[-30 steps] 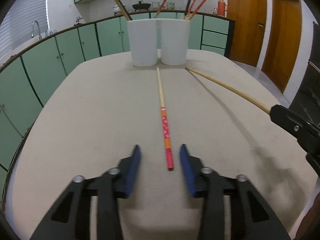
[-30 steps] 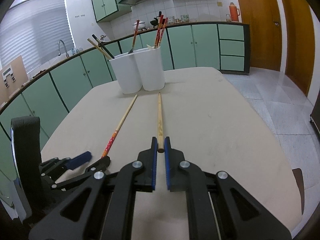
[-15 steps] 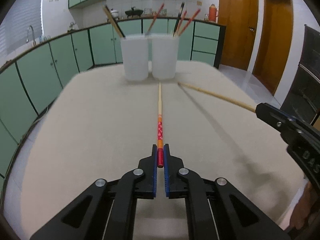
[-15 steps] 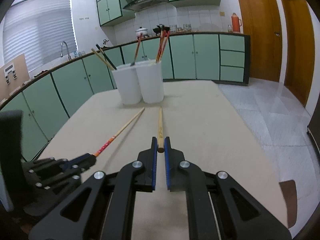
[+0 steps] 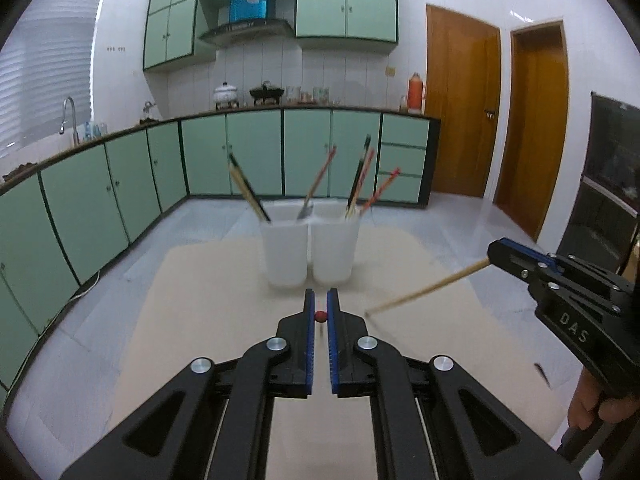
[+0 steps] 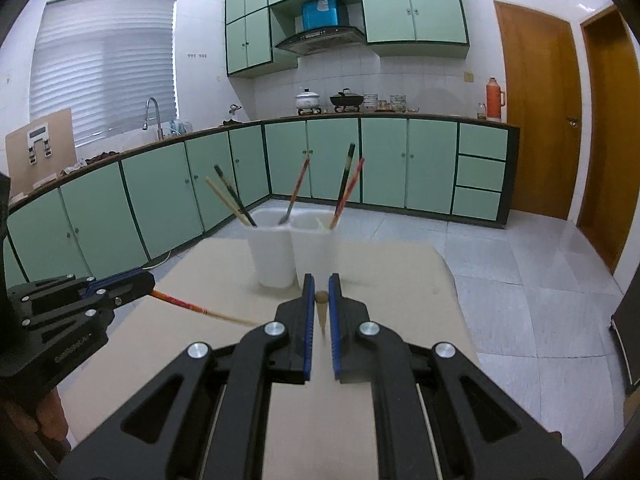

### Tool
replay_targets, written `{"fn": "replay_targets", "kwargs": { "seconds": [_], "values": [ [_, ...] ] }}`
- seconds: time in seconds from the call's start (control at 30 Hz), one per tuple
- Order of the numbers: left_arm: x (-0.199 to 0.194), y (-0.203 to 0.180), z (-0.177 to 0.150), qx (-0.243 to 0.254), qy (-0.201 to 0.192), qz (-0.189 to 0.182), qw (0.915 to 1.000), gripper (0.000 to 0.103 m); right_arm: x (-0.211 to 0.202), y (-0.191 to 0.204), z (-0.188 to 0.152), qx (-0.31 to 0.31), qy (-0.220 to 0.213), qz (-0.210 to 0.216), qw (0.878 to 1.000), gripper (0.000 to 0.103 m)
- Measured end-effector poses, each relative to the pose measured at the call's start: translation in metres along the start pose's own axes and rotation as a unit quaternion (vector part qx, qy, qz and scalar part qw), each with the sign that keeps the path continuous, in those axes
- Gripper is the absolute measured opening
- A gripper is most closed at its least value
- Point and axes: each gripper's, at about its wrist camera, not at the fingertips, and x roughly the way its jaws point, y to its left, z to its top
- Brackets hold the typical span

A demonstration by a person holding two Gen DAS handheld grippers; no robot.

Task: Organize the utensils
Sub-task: 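Lift both chopsticks and carry them over the white holder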

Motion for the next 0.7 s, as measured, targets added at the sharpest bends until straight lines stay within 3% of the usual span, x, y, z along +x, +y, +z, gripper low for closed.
{"fn": "replay_targets", "kwargs": {
  "seconds": [0.43, 0.7],
  "values": [
    [-0.016, 0.003, 0.065, 0.024, -0.056, -0.019, 0.9979, 0.006, -0.002, -0.005, 0.097, -0.018, -0.017, 0.049, 0.999, 0.006],
    [-0.019, 0.006, 0.103, 0.039, -0.098, -0.009, 0.9944, 0.006, -0.002, -0.010, 0.153, -0.023, -0.059, 0.057, 0.996, 0.006]
  ]
}}
